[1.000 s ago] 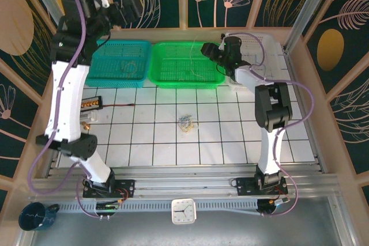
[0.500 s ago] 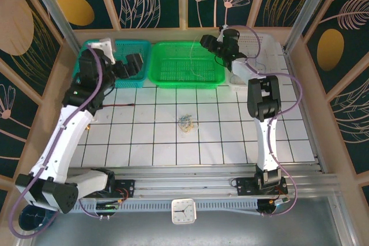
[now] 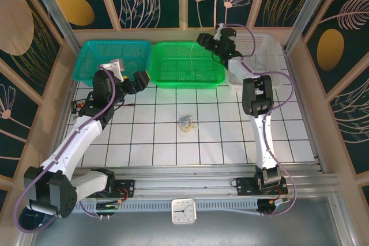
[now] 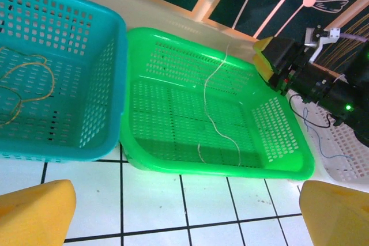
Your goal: Untangle the cables
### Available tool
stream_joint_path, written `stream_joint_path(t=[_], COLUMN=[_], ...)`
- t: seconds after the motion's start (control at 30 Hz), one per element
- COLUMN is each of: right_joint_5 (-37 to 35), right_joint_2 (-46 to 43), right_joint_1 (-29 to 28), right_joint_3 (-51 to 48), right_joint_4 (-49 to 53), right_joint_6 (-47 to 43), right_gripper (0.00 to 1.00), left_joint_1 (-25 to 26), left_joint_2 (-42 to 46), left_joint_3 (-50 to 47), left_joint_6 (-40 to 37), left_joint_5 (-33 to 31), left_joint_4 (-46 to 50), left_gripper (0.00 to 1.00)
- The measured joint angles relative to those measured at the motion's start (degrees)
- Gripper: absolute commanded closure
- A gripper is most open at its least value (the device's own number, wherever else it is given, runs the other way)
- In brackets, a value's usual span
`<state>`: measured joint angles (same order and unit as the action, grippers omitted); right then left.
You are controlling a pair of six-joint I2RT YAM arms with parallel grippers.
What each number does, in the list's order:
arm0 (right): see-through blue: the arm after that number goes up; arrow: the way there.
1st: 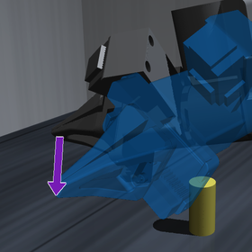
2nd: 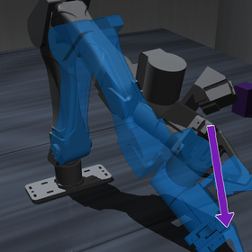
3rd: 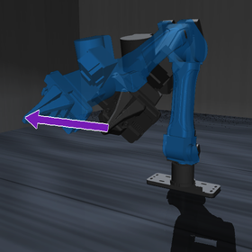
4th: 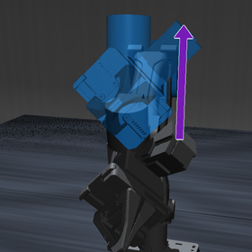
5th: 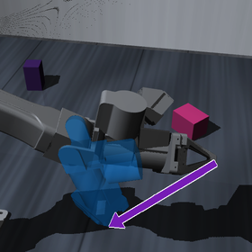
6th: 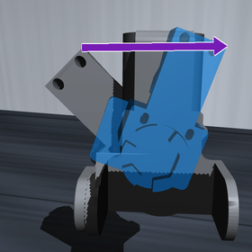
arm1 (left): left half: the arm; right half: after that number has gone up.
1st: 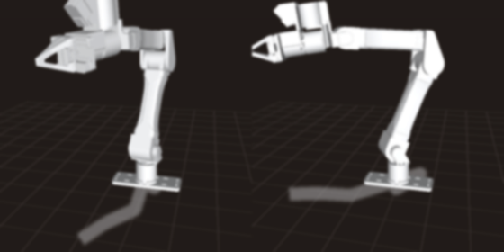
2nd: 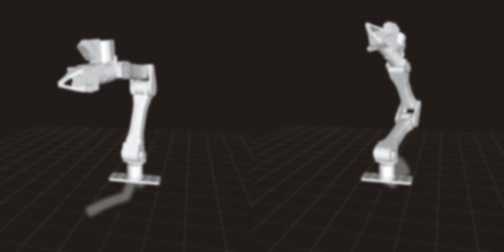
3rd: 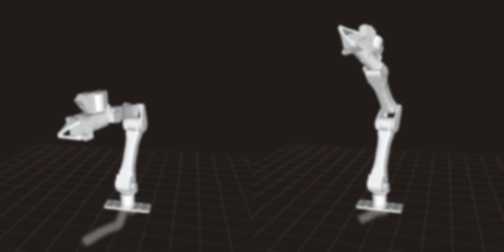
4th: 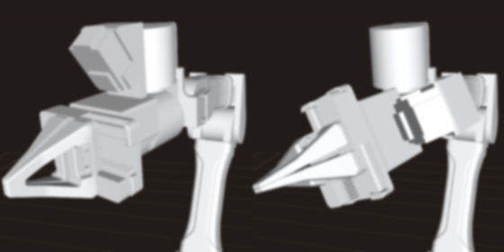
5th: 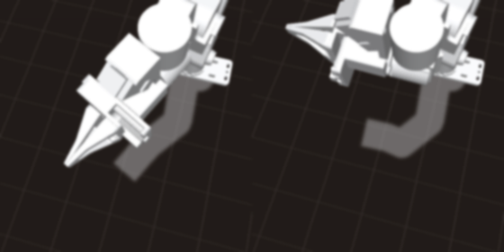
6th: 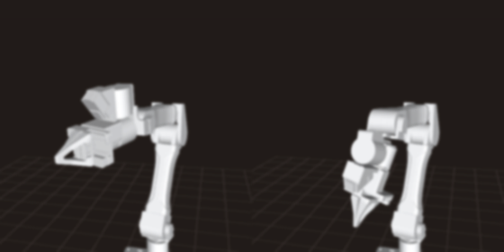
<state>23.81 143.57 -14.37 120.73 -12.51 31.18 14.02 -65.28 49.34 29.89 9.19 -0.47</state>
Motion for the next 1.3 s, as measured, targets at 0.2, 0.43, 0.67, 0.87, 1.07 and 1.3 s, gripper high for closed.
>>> stream_joint_path(t=[0.2, 0.43, 0.67, 0.87, 1.07, 1.3], right_joint_5=[0.31, 1.38, 3.98, 6.38, 9.14, 13.20], right_joint_2=[-2.71, -4.68, -6.91, -9.64, -10.47, -14.27], right_joint_1=[-1.25, -4.07, -6.25, -8.94, -11.15, -11.13], right_joint_3=[-9.62, -17.94, -18.34, -20.57, -21.14, -26.29], right_joint_4=[-2.10, -1.66, 1.81, 7.06, 13.62, 17.38], right_joint_6=[-2.89, -4.66, -8.24, -13.22, -19.02, -21.94], right_gripper=[0.47, 0.47, 0.48, 0.49, 0.53, 0.55], left_joint_1=[0.00, 0.00, 0.00, 0.00, 0.00, 0.00], left_joint_2=[-0.96, -3.58, -4.07, -4.22, -4.28, -4.33], left_joint_3=[-1.18, -1.46, -2.08, -3.26, -3.28, -3.43], left_joint_6=[0.48, 0.87, 1.68, 2.21, 2.58, 3.02], left_joint_5=[1.25, 2.38, 2.86, 3.52, 3.89, 3.89], left_joint_4=[-3.87, -5.99, -8.00, -8.94, -9.88, -10.36], left_gripper=[0.01, 0.01, 0.01, 0.01, 0.01, 0.01])
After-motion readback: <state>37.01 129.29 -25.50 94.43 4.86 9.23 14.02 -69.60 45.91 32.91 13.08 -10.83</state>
